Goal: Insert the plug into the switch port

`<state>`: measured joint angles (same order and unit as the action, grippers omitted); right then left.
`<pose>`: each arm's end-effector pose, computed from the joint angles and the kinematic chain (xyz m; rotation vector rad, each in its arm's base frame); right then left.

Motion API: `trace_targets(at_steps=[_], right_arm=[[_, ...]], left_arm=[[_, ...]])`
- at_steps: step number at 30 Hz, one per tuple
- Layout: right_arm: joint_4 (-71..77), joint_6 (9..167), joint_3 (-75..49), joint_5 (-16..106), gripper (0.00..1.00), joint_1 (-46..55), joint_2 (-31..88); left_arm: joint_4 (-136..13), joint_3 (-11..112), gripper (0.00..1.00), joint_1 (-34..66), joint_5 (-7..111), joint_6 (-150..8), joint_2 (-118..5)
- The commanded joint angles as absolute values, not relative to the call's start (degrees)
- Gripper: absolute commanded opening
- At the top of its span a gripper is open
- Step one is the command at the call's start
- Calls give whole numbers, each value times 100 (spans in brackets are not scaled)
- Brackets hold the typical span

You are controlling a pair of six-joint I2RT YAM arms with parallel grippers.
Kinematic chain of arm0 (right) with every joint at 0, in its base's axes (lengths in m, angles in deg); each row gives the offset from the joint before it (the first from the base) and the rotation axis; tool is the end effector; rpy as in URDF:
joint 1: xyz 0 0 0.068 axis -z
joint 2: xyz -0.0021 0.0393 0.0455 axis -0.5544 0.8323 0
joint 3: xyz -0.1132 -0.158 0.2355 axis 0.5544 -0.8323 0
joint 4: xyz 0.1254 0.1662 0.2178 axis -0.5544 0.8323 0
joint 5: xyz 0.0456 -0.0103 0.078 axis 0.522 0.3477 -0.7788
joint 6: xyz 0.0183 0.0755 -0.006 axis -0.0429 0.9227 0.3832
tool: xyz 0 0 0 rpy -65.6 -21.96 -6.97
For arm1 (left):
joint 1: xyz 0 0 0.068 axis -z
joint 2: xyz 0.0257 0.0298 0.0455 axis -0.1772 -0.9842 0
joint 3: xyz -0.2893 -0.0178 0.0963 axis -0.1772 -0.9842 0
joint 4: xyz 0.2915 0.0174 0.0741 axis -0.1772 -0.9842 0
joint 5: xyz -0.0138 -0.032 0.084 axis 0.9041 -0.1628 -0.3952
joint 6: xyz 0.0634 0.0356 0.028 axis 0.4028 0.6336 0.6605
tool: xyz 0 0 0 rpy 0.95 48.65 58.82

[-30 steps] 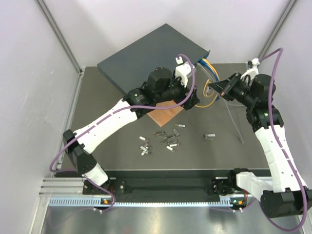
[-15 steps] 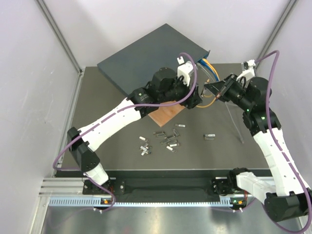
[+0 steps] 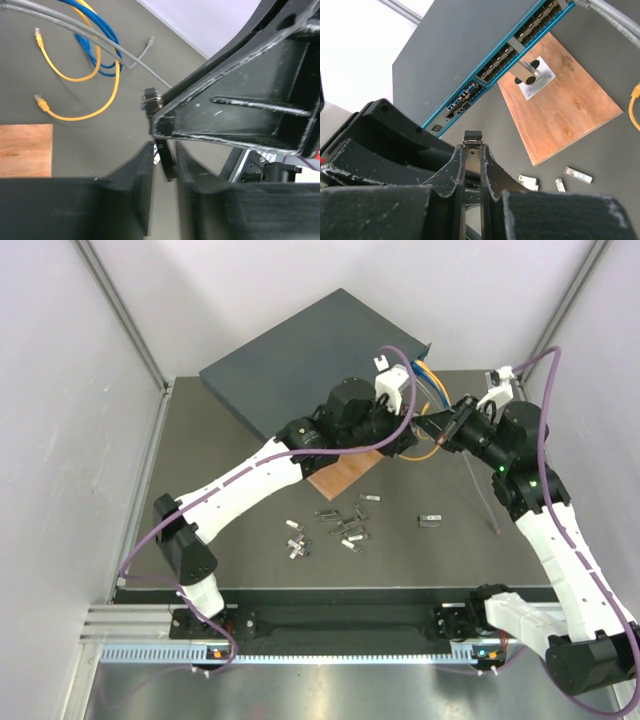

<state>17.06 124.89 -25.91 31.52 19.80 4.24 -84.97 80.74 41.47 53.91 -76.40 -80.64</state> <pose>0.2567 0.0878 0.4317 0.1846 1.8146 1.0376 0.2921 -0.3881 0.4381 0.7110 1.8754 -0.9642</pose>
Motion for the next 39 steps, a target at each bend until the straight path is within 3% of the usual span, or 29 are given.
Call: trace_targets(at_steps=[1, 3, 4, 6, 7, 12, 13, 22, 29, 35, 39], right_arm=[[1405, 12434, -2590, 3098, 0, 1890, 286], [1361, 12425, -2616, 3064, 0, 1881, 286], [1213, 12425, -2651, 3037, 5, 1881, 295], [1097, 12303, -2721, 3072, 26, 1890, 260], [1080, 12189, -2721, 3098, 50, 1890, 242], [1613, 10690, -2441, 2976, 86, 1916, -12], [1746, 10424, -2388, 2967, 99, 1917, -56], [3686, 6338, -2106, 1649, 100, 1925, -575], [5173, 3167, -2448, 1034, 100, 1917, -1093], [5861, 1369, -2748, 322, 100, 1917, -1595], [6264, 1008, -2853, -126, 85, 1882, -1516]], left_arm=[[-8340, 8367, 21, 4139, 5132, -7613, -8070], [-8340, 8358, 8, 4130, 5141, -7569, -8043], [-8340, 8332, 0, 4130, 5236, -7569, -8026], [-8314, 8183, 0, 4130, 5377, -7578, -7947], [-8288, 8095, 0, 4112, 5448, -7604, -7894], [-7937, 7295, 0, 3569, 6700, -8122, -7455], [-7910, 7216, 0, 3463, 6966, -8236, -7420], [-8506, 7084, 0, 3251, 9268, -8378, -7349], [-8648, 6513, 0, 3347, 10070, -8720, -7217], [-8885, 5995, 11, 3532, 10546, -8633, -7182], [-8911, 5660, 0, 3611, 10677, -8624, -7129]])
